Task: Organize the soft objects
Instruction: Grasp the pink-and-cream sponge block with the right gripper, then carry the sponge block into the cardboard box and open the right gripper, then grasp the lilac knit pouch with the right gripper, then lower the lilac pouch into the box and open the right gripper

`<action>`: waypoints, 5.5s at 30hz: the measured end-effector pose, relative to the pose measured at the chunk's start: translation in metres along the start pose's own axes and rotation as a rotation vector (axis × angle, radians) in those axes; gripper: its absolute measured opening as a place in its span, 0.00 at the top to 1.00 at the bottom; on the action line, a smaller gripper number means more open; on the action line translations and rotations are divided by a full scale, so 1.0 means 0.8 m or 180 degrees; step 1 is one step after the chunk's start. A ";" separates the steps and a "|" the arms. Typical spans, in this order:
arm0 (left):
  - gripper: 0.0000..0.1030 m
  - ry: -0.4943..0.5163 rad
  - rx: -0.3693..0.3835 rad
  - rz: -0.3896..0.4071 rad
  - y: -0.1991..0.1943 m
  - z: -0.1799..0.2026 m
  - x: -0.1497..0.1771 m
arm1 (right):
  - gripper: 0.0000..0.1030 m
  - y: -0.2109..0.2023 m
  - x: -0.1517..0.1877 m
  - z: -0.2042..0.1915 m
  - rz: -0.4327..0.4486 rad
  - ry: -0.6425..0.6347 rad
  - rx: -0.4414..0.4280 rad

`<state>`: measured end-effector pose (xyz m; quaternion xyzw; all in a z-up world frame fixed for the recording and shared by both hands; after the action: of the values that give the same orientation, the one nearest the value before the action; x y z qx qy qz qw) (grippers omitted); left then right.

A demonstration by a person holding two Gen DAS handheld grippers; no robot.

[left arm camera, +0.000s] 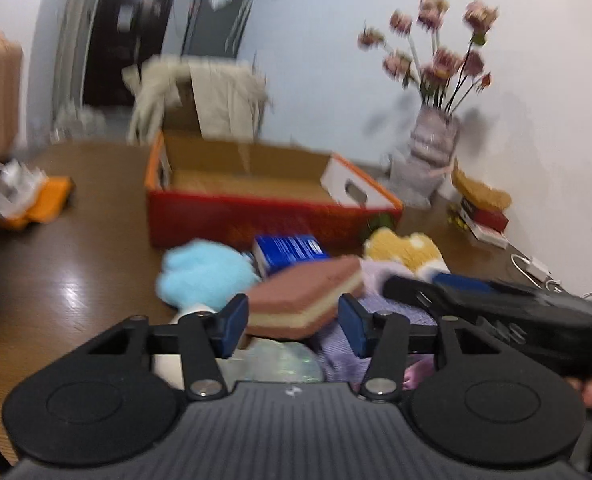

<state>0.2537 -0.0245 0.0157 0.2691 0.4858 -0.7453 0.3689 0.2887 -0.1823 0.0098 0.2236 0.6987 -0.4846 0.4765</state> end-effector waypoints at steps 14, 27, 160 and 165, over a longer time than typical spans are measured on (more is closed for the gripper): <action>0.59 -0.0781 0.0159 -0.0369 0.050 -0.018 -0.021 | 0.69 0.096 -0.022 0.027 -0.0720 0.0606 -0.0685; 0.62 -0.0844 0.0146 0.0112 0.139 -0.054 -0.226 | 0.70 0.206 -0.167 0.061 -0.0371 0.0848 -0.0898; 0.43 -0.0363 -0.0001 -0.0315 0.299 0.009 -0.273 | 0.43 0.361 -0.186 0.182 -0.1022 -0.0409 0.0478; 0.33 -0.0072 -0.0055 0.0043 0.196 0.038 -0.282 | 0.42 0.266 -0.229 0.177 -0.0645 -0.0353 0.0445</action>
<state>0.5108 -0.0279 0.1165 0.2606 0.4862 -0.7416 0.3817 0.5988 -0.1891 0.0622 0.1575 0.6548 -0.5894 0.4463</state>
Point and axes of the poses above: each gripper's, at about its wrist camera, not at the fingertips, and y roughly the way its jaws point, z to its right, x to its underside, the point moved 7 cm from there along y, roughly the way its jaws point, and after that the axes turned 10 degrees about -y, right-handed, at the moved point
